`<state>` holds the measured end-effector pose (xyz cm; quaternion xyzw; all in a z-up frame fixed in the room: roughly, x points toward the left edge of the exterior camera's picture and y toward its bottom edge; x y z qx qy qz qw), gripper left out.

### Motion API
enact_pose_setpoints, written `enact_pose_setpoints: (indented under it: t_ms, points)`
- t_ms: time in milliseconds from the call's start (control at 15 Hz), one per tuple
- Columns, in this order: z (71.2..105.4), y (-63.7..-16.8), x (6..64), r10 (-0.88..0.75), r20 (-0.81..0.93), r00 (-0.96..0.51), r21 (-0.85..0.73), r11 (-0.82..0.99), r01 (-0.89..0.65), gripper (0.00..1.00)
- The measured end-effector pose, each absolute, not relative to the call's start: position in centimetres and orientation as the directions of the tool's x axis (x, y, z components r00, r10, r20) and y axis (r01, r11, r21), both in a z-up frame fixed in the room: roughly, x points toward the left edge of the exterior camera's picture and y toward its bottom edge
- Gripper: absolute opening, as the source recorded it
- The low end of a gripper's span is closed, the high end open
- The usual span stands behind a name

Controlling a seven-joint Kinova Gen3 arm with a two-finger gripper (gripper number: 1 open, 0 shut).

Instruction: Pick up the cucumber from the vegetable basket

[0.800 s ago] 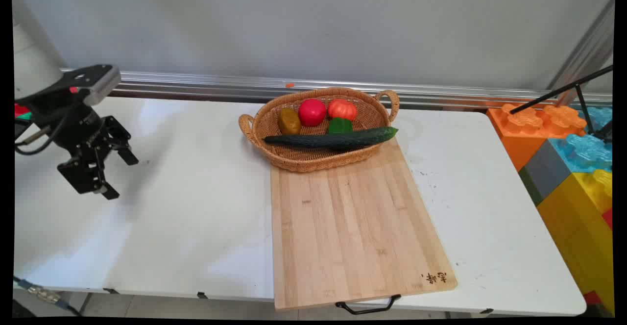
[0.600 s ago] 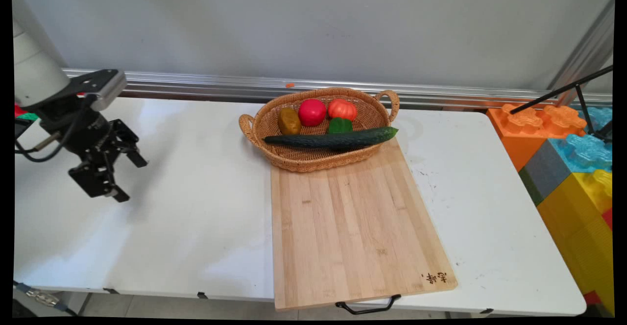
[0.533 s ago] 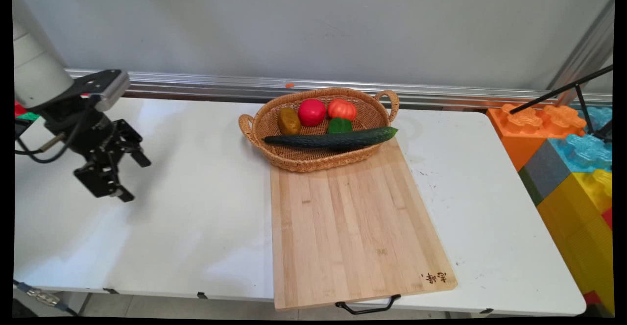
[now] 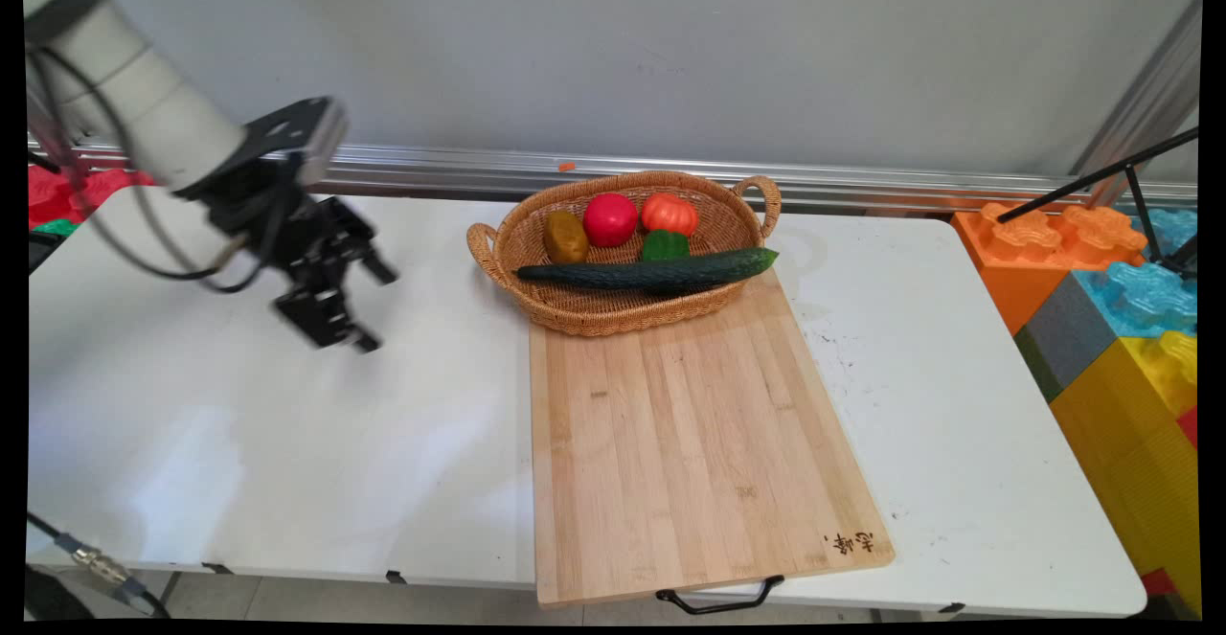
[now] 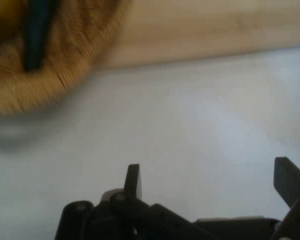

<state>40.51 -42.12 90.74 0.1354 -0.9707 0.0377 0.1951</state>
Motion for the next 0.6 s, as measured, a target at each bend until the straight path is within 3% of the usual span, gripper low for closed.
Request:
enact_pose_setpoints:
  t_ms: [600]
  points:
    - [90.4,-49.5,31.6,-0.127,0.469,-0.874,-0.208,0.946,-0.249,1.00]
